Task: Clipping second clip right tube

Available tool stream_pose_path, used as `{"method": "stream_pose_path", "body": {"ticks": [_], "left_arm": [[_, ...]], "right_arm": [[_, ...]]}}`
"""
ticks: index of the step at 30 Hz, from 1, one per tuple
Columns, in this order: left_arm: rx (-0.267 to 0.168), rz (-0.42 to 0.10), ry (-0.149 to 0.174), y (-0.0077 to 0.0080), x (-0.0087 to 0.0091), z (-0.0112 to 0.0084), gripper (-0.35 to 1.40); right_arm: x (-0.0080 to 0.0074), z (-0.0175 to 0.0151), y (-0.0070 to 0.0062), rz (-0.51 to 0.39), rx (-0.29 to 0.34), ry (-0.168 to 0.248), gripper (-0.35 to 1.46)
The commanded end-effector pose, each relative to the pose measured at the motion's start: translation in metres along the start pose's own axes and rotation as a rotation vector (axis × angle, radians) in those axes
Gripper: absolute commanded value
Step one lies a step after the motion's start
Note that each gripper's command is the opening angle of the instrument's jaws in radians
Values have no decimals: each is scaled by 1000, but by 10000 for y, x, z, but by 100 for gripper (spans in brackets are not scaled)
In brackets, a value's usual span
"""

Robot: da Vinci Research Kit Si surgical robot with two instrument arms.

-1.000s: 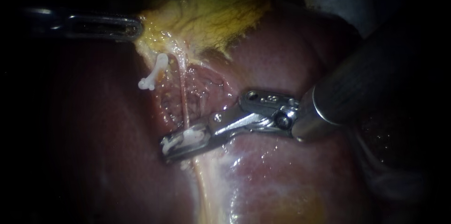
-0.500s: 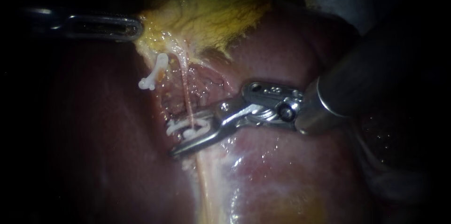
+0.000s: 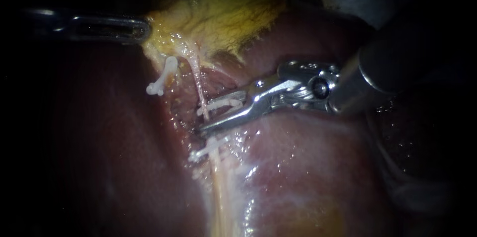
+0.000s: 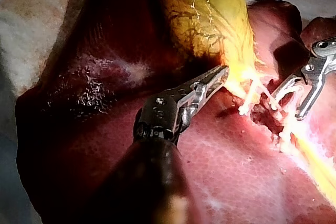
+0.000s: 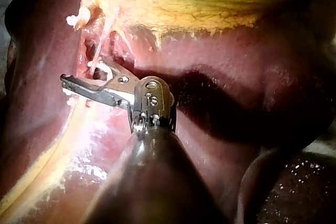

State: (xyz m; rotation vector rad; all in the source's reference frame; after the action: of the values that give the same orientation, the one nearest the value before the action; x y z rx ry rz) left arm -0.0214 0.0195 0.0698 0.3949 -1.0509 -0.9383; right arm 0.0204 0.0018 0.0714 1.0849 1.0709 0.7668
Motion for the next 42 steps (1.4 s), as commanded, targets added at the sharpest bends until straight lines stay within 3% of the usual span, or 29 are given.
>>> {"method": "stream_pose_path", "body": {"ticks": [1,8,18,24,34,42], "left_arm": [[0,0,0,0,0,0,-35],[0,0,0,0,0,0,-35],[-1,0,0,0,0,0,-35],[-1,0,0,0,0,1,-35],[-1,0,0,0,0,1,-35],[-1,0,0,0,0,1,-35]], "right_arm": [[-2,2,-1,8,9,0,60],[-12,14,2,64,63,-3,60],[-17,26,-2,150,235,108,58],[-22,30,-7,165,222,131,55],[-26,41,-24,-162,269,186,49],[-22,48,-24,-339,299,227,47]]}}
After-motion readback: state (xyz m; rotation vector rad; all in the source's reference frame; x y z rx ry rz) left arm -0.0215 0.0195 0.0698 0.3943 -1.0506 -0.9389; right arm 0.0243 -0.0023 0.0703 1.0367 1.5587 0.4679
